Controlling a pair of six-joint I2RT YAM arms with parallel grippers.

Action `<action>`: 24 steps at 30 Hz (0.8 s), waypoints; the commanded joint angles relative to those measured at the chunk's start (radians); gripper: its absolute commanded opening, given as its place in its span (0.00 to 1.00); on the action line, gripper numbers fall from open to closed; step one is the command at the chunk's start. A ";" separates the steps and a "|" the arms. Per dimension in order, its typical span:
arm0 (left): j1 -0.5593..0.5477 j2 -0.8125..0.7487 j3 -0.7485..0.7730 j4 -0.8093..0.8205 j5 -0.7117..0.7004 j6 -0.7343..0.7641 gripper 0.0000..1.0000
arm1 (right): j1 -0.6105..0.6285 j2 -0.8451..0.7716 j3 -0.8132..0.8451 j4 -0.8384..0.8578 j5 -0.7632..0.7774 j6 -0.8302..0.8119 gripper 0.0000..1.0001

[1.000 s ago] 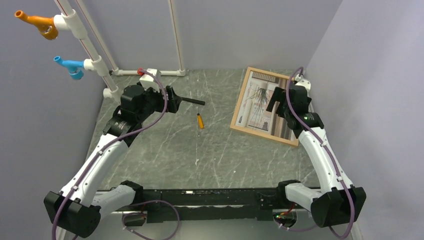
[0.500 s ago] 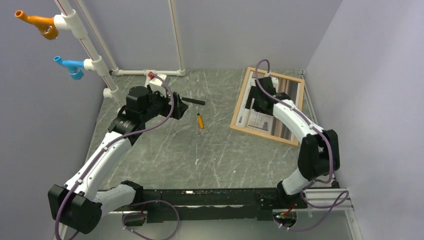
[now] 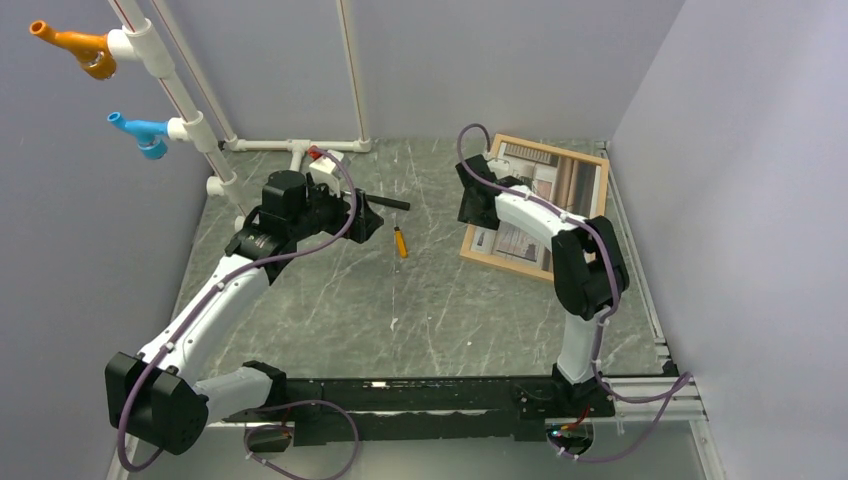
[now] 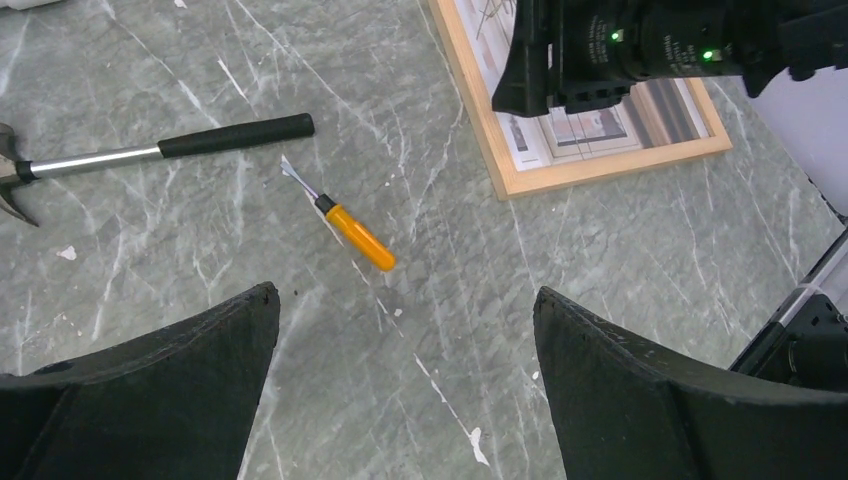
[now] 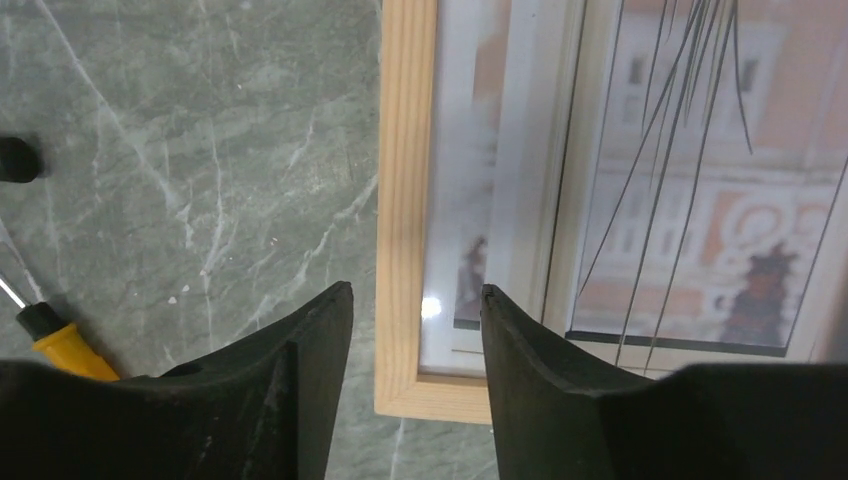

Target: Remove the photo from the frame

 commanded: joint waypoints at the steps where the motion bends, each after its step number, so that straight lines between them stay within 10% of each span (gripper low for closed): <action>1: -0.002 0.002 0.026 0.030 0.042 0.015 0.99 | 0.023 0.029 0.055 -0.040 0.087 0.086 0.48; 24: -0.001 0.016 0.025 0.041 0.073 0.005 0.99 | 0.065 0.159 0.061 -0.037 0.084 0.138 0.36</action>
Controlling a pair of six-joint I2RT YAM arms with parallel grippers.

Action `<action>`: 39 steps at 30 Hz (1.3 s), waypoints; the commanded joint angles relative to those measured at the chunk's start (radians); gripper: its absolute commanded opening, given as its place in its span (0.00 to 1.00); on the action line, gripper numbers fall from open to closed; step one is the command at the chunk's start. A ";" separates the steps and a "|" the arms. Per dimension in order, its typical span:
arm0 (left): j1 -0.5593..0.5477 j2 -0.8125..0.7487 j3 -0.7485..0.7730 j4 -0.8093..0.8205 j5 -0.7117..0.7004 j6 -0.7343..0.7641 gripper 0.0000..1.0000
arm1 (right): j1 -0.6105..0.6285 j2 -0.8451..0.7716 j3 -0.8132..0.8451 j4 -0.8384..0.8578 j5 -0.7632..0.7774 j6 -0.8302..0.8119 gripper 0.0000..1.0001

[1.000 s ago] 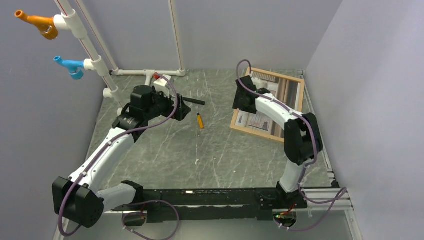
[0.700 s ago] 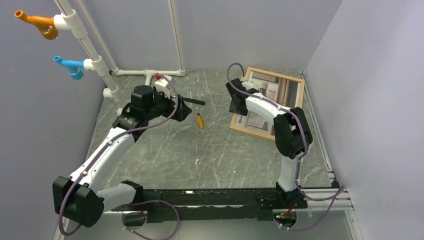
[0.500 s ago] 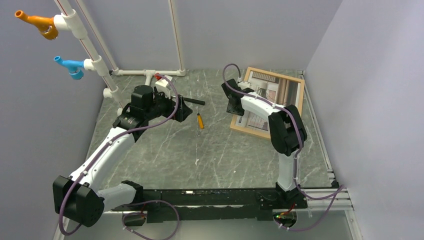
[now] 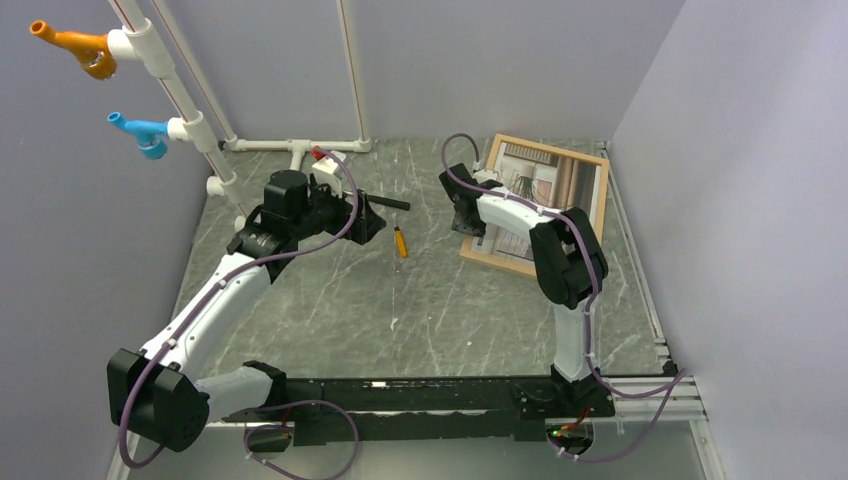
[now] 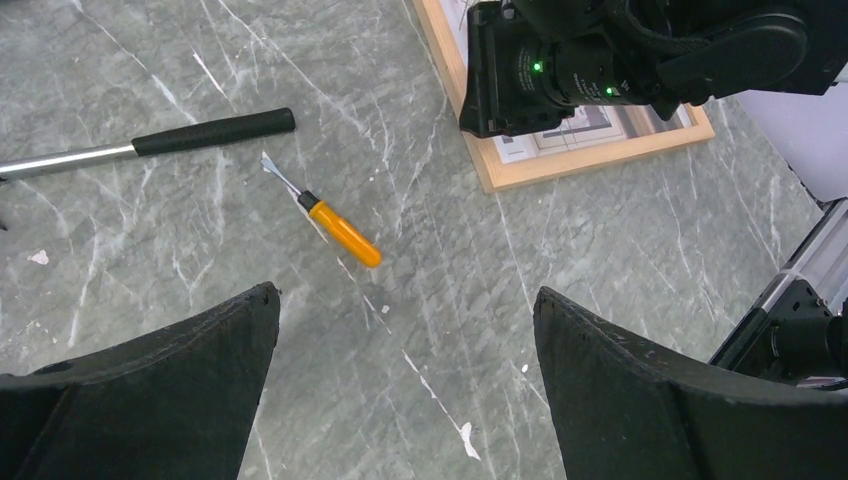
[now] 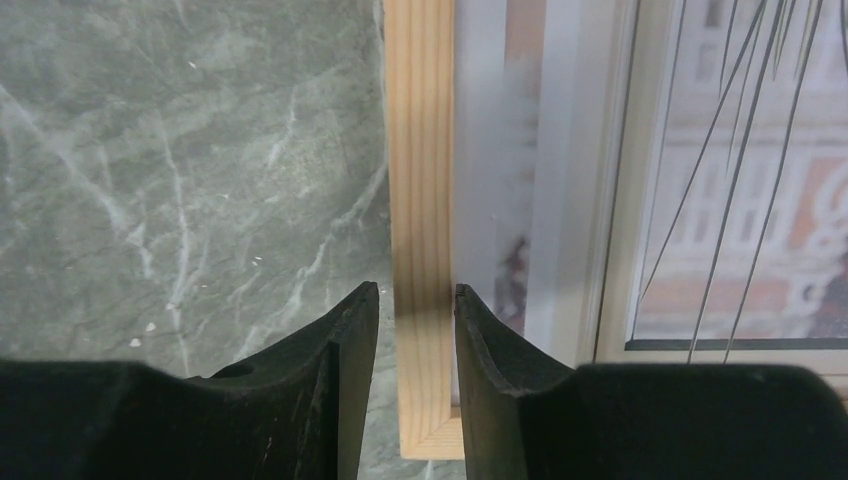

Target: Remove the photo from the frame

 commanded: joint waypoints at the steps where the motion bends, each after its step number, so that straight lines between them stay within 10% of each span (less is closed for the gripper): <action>1: -0.001 0.005 0.025 0.039 0.028 0.008 0.99 | 0.000 0.021 -0.019 0.016 0.009 0.022 0.36; 7: -0.001 0.010 0.026 0.040 0.034 0.006 0.99 | -0.001 0.038 -0.027 0.034 -0.001 0.017 0.34; 14: -0.001 0.028 0.028 0.039 0.042 -0.008 0.99 | 0.001 0.006 -0.061 0.061 -0.029 -0.001 0.00; 28: -0.001 0.179 -0.004 0.110 0.116 -0.260 0.95 | 0.015 -0.252 -0.300 0.208 -0.183 -0.131 0.00; 39: -0.099 0.439 -0.099 0.540 0.182 -0.707 0.87 | 0.022 -0.465 -0.456 0.255 -0.298 -0.175 0.00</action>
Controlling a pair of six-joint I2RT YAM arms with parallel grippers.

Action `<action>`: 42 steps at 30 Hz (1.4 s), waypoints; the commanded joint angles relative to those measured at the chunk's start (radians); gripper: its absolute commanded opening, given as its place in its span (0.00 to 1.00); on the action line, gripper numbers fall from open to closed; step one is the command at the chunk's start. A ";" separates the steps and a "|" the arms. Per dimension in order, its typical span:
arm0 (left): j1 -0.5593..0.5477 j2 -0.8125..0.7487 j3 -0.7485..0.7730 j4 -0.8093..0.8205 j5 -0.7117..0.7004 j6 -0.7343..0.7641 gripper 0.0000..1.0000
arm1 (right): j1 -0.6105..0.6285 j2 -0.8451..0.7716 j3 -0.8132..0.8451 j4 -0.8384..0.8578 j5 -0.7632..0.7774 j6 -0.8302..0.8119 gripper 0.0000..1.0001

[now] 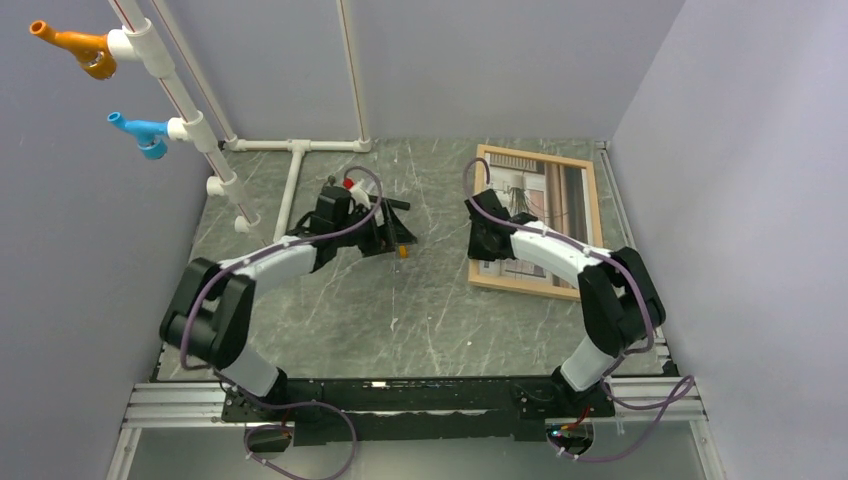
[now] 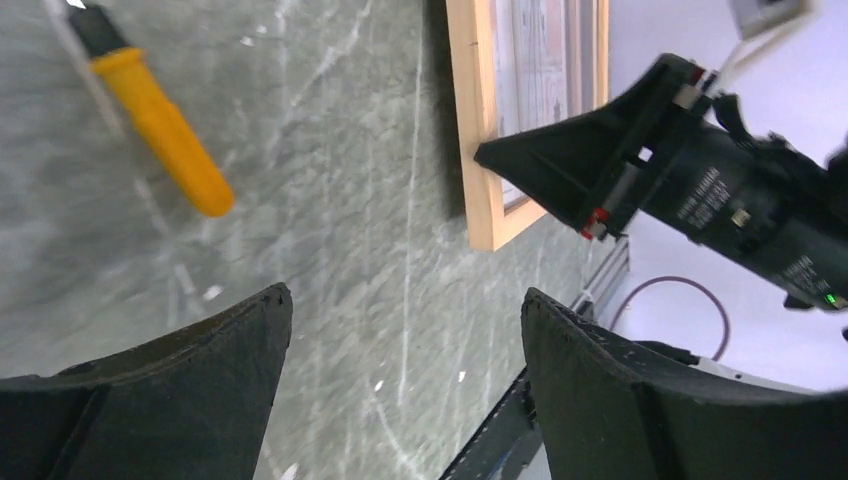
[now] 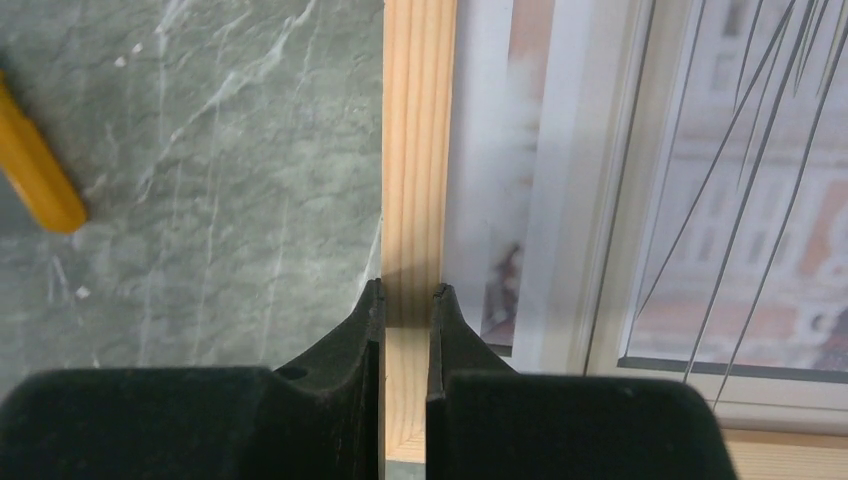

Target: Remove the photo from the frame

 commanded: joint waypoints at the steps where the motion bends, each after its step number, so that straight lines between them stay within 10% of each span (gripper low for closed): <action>1: -0.081 0.103 0.036 0.247 0.035 -0.196 0.87 | 0.010 -0.114 -0.039 0.090 -0.107 -0.019 0.00; 25: -0.271 0.578 0.383 0.385 -0.034 -0.378 0.84 | 0.012 -0.445 -0.305 0.150 -0.379 -0.091 0.00; 36: -0.295 0.521 0.321 0.396 -0.101 -0.365 0.32 | 0.012 -0.487 -0.320 0.116 -0.492 -0.152 0.00; 42: -0.296 0.442 0.291 0.321 -0.101 -0.297 0.01 | 0.021 -0.572 -0.288 -0.004 -0.445 -0.224 0.72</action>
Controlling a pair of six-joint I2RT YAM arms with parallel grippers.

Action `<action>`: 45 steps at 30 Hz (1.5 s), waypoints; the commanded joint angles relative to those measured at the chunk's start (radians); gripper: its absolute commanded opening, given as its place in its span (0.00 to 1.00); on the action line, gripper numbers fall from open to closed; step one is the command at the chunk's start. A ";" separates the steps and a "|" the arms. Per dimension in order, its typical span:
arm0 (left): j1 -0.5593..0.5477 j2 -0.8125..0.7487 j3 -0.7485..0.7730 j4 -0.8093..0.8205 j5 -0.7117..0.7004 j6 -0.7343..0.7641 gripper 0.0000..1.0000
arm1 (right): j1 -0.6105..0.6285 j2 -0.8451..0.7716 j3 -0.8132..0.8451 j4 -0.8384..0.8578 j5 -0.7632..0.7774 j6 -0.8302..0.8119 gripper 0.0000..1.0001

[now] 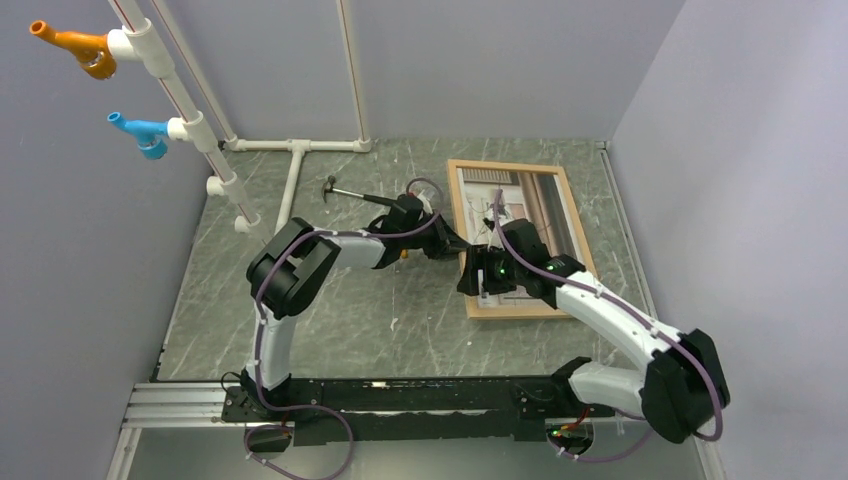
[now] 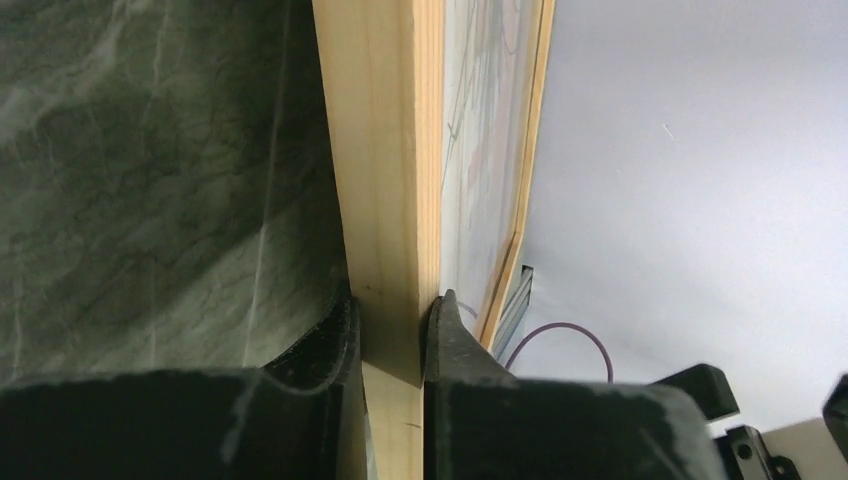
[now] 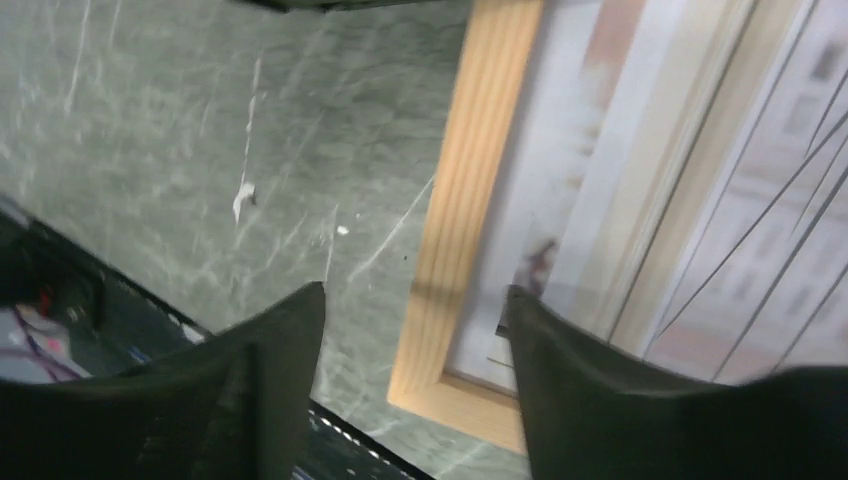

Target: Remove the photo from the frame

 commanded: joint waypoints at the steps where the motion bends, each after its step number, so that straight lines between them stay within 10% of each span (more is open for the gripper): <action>1: -0.009 -0.112 -0.008 -0.024 -0.012 0.172 0.00 | 0.018 -0.105 0.063 -0.075 -0.023 -0.087 0.85; 3: -0.009 -0.150 -0.021 -0.069 -0.005 0.200 0.00 | 0.022 -0.130 0.099 -0.137 0.023 -0.111 1.00; 14: -0.008 -0.388 -0.041 -0.429 -0.075 0.259 0.00 | 0.080 -0.096 0.267 -0.349 0.099 -0.041 1.00; 22: -0.008 -0.458 0.112 -0.768 -0.212 0.246 0.00 | 0.562 -0.023 0.448 -0.513 0.695 0.107 0.99; 32: -0.007 -0.482 0.160 -0.841 -0.233 0.234 0.00 | 0.946 0.344 0.709 -0.972 1.290 0.557 0.93; 39: 0.016 -0.481 0.184 -0.871 -0.229 0.236 0.00 | 1.004 0.484 0.726 -1.014 1.333 0.568 0.90; 45: 0.019 -0.484 0.177 -0.859 -0.207 0.221 0.00 | 1.005 0.506 0.684 -1.000 1.357 0.581 0.67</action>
